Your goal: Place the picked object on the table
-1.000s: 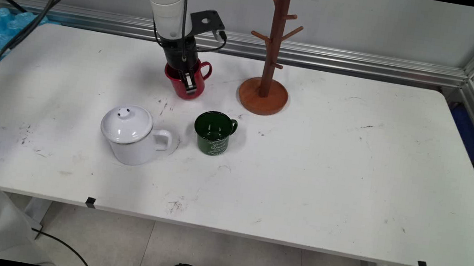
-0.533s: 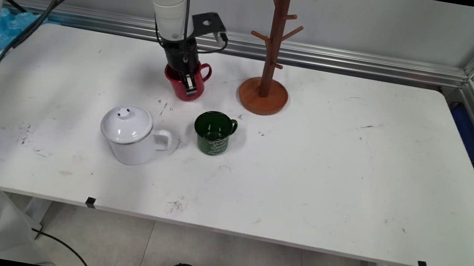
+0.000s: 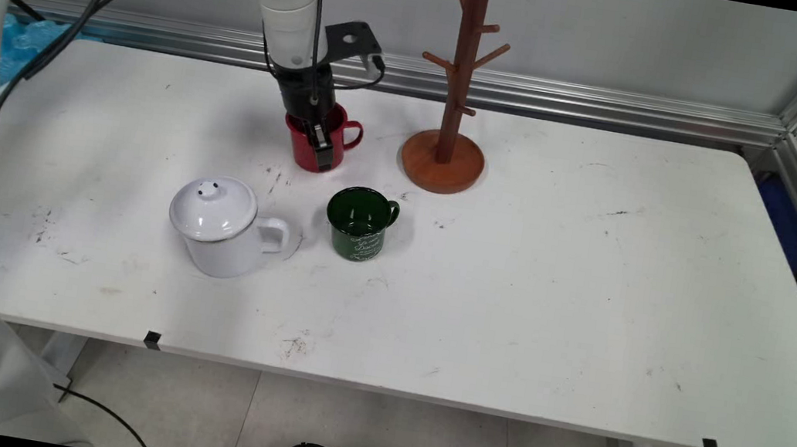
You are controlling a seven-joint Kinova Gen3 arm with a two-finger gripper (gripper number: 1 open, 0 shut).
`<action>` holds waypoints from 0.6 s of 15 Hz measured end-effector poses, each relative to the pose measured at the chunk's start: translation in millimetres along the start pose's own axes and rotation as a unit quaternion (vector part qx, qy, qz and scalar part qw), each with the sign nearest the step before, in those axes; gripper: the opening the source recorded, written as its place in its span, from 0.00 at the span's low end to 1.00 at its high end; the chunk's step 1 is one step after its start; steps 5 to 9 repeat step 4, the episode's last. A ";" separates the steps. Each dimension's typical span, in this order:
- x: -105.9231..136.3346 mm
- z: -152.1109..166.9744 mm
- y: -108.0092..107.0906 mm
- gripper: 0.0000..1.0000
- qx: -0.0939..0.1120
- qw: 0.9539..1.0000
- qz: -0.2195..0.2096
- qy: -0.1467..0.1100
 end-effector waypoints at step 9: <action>2.3 -3.5 -1.7 1.00 0.002 1.000 0.006 0.006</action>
